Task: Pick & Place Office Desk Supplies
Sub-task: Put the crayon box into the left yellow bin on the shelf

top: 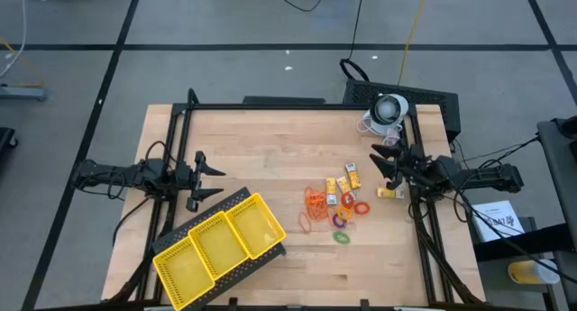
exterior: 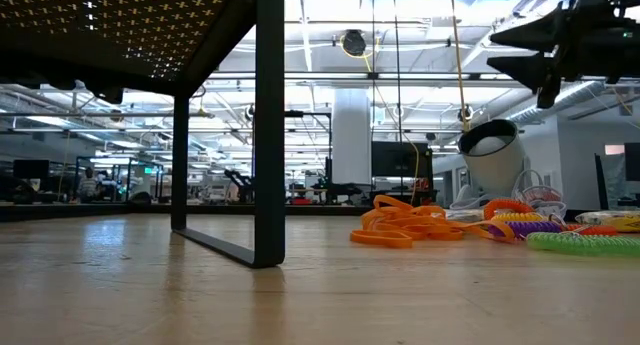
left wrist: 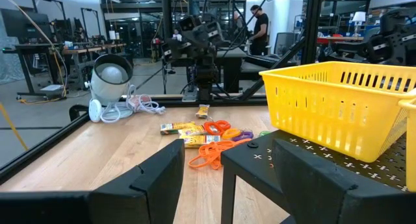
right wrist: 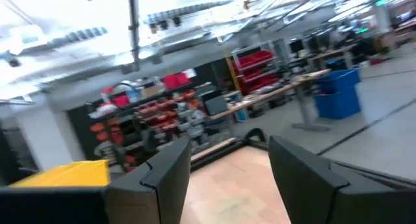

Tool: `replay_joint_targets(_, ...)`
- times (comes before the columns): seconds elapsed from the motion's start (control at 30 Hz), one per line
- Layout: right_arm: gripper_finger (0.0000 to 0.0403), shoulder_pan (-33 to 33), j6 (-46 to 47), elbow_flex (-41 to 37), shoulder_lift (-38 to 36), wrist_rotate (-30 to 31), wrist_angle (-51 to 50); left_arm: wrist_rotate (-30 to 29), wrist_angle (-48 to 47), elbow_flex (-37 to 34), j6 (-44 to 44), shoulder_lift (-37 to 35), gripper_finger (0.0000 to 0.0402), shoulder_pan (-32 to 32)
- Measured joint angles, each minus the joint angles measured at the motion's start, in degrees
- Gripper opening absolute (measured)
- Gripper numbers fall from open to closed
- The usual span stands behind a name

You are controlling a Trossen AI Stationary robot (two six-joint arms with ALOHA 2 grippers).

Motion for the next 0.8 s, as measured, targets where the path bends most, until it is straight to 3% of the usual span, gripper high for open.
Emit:
replay_joint_targets(0.23,0.0196,0.0,-4.56,0.0,0.02,-0.05,-1.67,0.0,-0.02,0.0,0.02,0.0,0.0241,0.0)
replay_joint_targets(0.33,0.0196,0.0,-9.44,0.0,0.92,-6.75,2.32,0.0,-0.01,0.0,0.0,-0.01,0.0241,0.0)
replay_joint_targets(0.47,0.0198,0.02,-8.37,2.07,5.88,-13.86,9.83,0.0,-0.02,0.0,0.02,0.0,0.0241,0.0)
replay_joint_targets(0.63,0.0234,1.39,-5.9,11.11,17.54,-13.61,-0.73,0.0,-0.02,-0.01,0.01,-0.01,0.0241,0.0)
replay_joint_targets(0.8,0.0279,3.73,-3.86,23.68,32.51,-12.94,-23.37,0.0,0.0,0.0,0.02,-0.02,0.0241,0.0)
